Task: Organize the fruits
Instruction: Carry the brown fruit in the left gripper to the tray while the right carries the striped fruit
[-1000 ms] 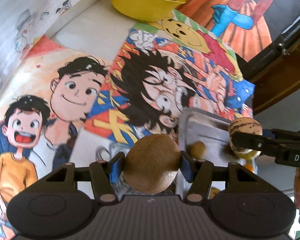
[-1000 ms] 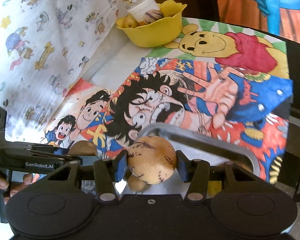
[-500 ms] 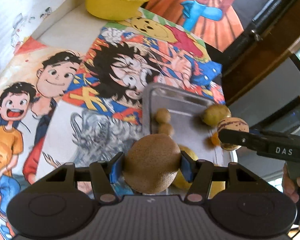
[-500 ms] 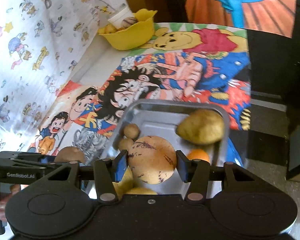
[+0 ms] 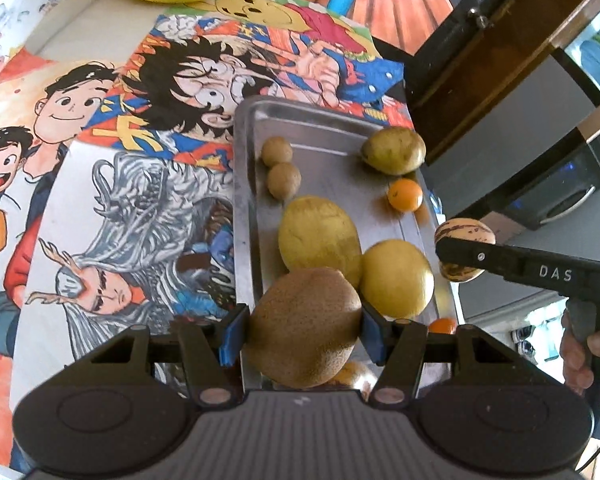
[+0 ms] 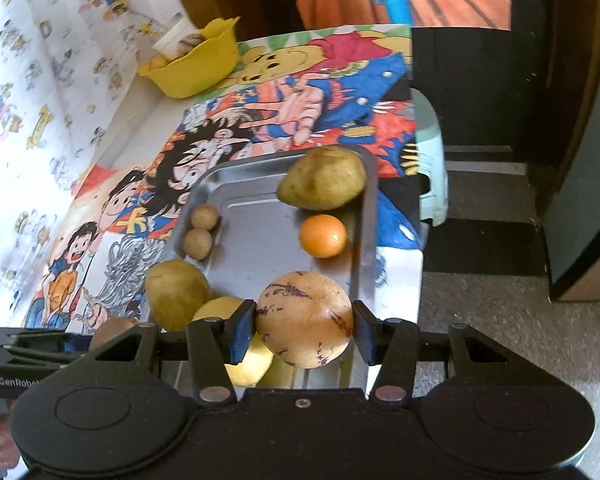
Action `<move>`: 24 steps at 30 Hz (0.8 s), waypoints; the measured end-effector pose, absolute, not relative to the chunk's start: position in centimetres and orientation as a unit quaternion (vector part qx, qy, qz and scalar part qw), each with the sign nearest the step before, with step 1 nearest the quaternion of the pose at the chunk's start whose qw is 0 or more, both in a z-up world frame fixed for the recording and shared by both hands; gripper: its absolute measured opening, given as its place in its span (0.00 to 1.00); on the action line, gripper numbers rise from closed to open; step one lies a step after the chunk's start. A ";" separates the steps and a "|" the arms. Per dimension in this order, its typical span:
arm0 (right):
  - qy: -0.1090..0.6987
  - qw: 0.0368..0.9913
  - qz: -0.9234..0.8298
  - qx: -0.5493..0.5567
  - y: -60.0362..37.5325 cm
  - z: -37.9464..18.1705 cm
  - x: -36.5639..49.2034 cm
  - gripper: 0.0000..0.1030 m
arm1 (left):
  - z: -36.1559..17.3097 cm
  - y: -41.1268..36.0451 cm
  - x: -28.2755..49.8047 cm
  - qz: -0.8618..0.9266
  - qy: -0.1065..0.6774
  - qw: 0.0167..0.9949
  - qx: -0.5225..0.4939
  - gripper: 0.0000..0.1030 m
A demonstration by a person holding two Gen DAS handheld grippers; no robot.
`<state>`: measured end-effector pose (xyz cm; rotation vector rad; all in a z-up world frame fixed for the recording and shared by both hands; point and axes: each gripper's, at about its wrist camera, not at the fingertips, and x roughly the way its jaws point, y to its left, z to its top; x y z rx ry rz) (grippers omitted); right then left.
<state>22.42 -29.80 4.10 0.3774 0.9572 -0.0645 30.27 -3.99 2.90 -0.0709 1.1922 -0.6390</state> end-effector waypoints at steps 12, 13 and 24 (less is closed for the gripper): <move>0.456 0.875 -0.025 0.159 -29.8 3.5 23.0 0.51 | 2.6 -5.2 29.8 -0.295 0.548 0.782 -0.006 0.61; 0.457 0.876 -0.021 0.155 -29.7 3.5 23.2 0.51 | 2.6 -5.4 29.7 -0.292 0.547 0.784 -0.003 0.61; 0.460 0.880 0.039 0.107 -30.2 2.3 25.3 0.51 | 1.9 -7.3 29.6 -0.264 0.555 0.789 -0.002 0.61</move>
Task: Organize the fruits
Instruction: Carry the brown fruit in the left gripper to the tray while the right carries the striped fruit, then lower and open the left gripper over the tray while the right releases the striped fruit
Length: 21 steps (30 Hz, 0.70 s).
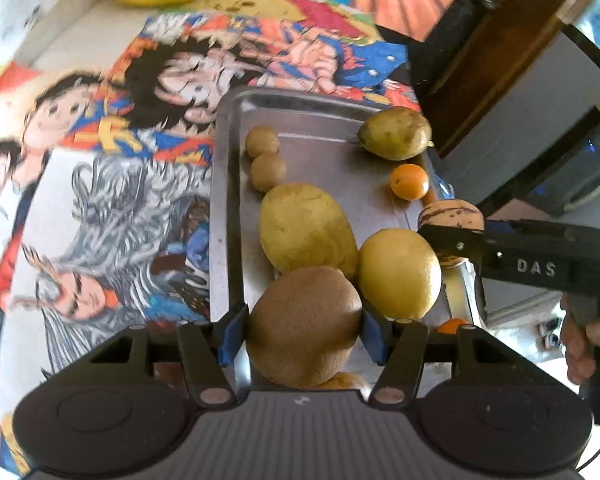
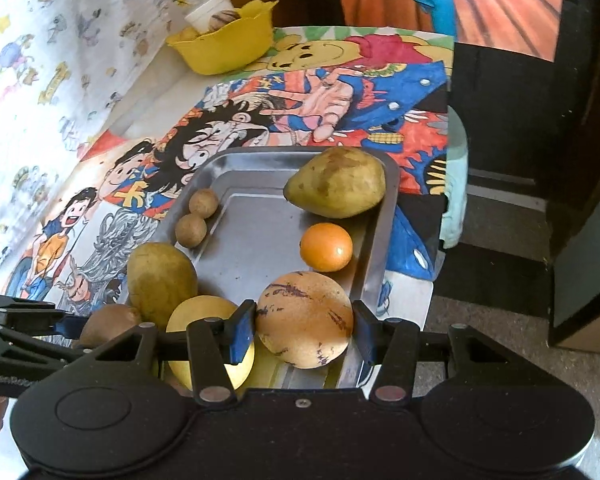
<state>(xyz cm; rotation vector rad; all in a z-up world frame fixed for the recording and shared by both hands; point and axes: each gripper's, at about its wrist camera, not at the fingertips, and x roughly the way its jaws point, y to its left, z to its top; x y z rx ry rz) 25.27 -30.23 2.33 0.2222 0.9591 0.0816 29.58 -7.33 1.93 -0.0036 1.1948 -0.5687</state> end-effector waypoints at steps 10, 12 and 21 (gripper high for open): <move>0.457 0.881 0.077 0.100 -30.9 1.7 26.6 0.51 | 1.3 -8.0 29.5 -0.229 0.565 0.793 -0.021 0.62; 0.458 0.877 0.080 0.116 -31.2 1.4 26.9 0.51 | 1.3 -8.0 29.6 -0.224 0.567 0.792 -0.028 0.62; 0.452 0.881 0.095 0.103 -31.2 1.3 27.0 0.52 | 1.4 -7.5 29.4 -0.208 0.566 0.796 -0.055 0.63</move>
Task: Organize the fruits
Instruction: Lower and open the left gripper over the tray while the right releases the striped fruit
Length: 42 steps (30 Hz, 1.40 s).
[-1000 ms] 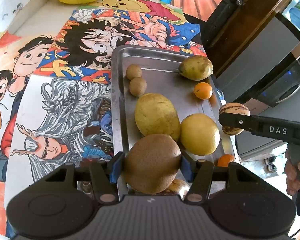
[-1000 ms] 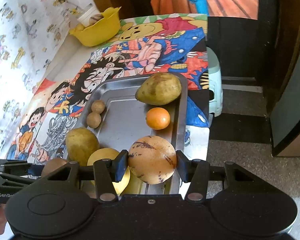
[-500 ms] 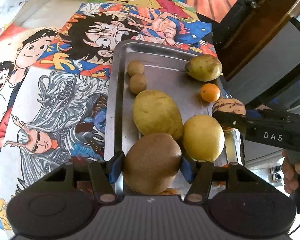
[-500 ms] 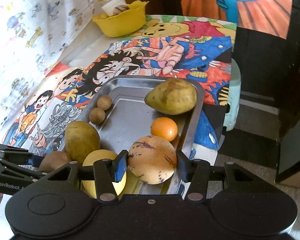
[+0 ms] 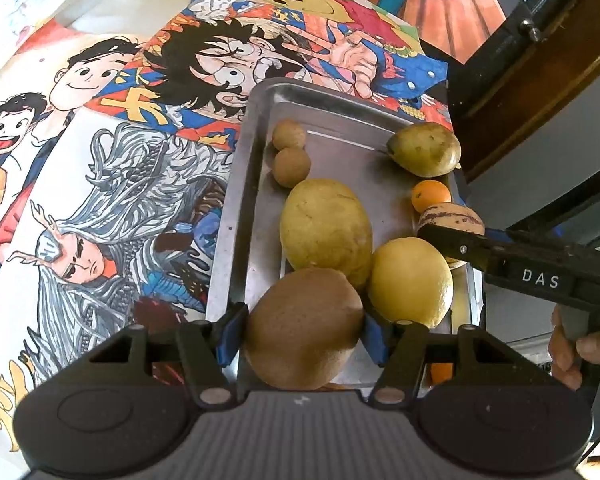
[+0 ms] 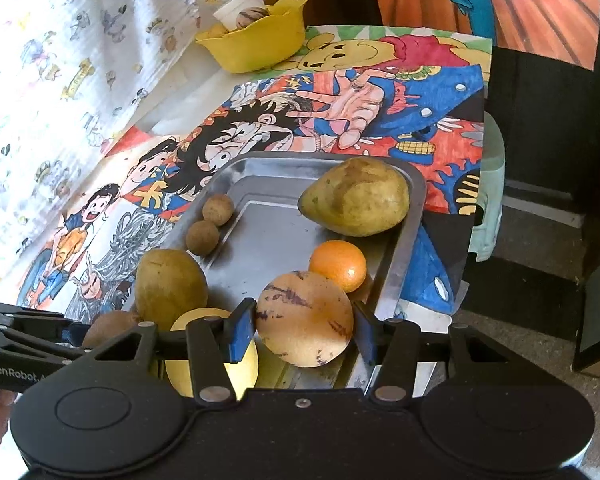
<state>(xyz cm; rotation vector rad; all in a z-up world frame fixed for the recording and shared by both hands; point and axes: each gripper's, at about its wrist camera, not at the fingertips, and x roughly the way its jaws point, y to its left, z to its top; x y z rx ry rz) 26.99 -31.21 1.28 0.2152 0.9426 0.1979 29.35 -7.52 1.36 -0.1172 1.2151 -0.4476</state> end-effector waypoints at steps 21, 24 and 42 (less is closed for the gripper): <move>0.337 0.935 0.078 0.079 -31.0 1.0 23.6 0.60 | 1.0 -7.9 26.4 -0.206 0.464 0.858 -0.077 0.83; 0.306 0.944 0.091 0.082 -31.0 1.0 23.0 0.63 | 0.9 -7.7 26.2 -0.203 0.450 0.866 -0.085 0.83; 0.154 0.979 0.099 0.084 -32.4 2.2 15.3 0.82 | 4.2 -7.5 18.3 -0.099 0.278 0.952 -0.086 0.98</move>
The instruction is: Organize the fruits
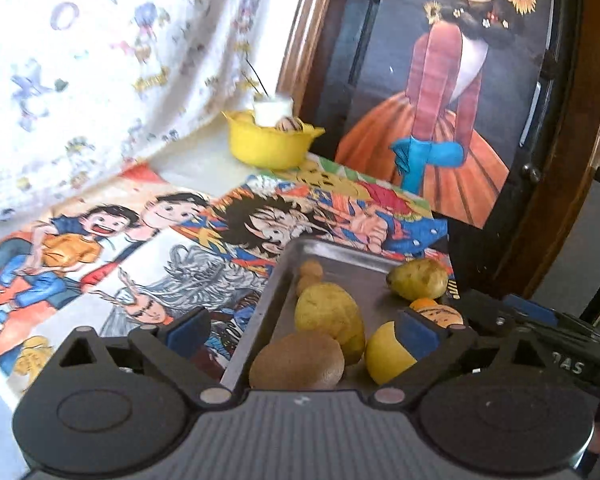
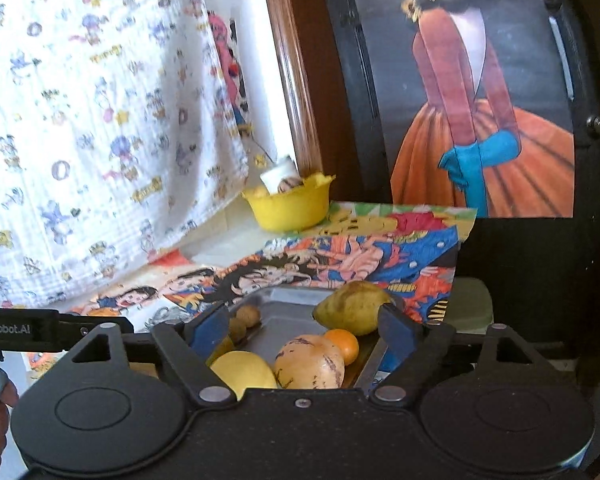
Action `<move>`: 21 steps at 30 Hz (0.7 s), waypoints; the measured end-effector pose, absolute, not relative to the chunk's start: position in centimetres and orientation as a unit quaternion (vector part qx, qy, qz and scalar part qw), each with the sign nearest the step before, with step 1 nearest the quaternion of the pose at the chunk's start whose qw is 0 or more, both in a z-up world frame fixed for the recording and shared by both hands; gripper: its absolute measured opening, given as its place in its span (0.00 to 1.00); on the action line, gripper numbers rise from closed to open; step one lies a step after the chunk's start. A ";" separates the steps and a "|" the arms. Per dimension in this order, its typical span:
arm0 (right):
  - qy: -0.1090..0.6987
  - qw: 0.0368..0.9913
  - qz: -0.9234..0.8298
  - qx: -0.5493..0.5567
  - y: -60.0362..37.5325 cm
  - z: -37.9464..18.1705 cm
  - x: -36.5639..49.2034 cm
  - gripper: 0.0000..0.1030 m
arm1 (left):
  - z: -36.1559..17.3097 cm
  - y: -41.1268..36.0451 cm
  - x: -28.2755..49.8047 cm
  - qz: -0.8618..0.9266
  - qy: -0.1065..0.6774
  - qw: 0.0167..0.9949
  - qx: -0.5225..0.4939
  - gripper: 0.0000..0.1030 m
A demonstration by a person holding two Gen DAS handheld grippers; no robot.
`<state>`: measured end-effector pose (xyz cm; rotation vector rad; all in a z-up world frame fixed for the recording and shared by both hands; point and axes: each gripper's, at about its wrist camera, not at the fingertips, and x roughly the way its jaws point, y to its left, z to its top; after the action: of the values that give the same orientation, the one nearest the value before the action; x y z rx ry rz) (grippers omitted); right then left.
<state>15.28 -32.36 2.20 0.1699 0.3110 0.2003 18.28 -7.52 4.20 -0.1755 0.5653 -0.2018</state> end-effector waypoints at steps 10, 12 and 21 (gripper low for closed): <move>0.136 0.982 0.100 0.082 -31.0 2.7 10.5 0.93 | 4.7 -6.6 14.1 -0.063 0.245 0.964 -0.078 0.99; 0.135 0.982 0.101 0.081 -30.5 2.8 9.6 0.96 | 4.6 -6.3 13.4 -0.054 0.242 0.966 -0.073 0.99; 0.117 0.985 0.113 0.062 -28.5 3.3 6.1 0.99 | 4.3 -4.7 9.6 -0.023 0.213 0.975 -0.059 0.99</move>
<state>6.10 -28.48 3.28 0.1251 0.2353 0.2275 9.62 -4.72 4.34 -0.1181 0.4288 -0.0463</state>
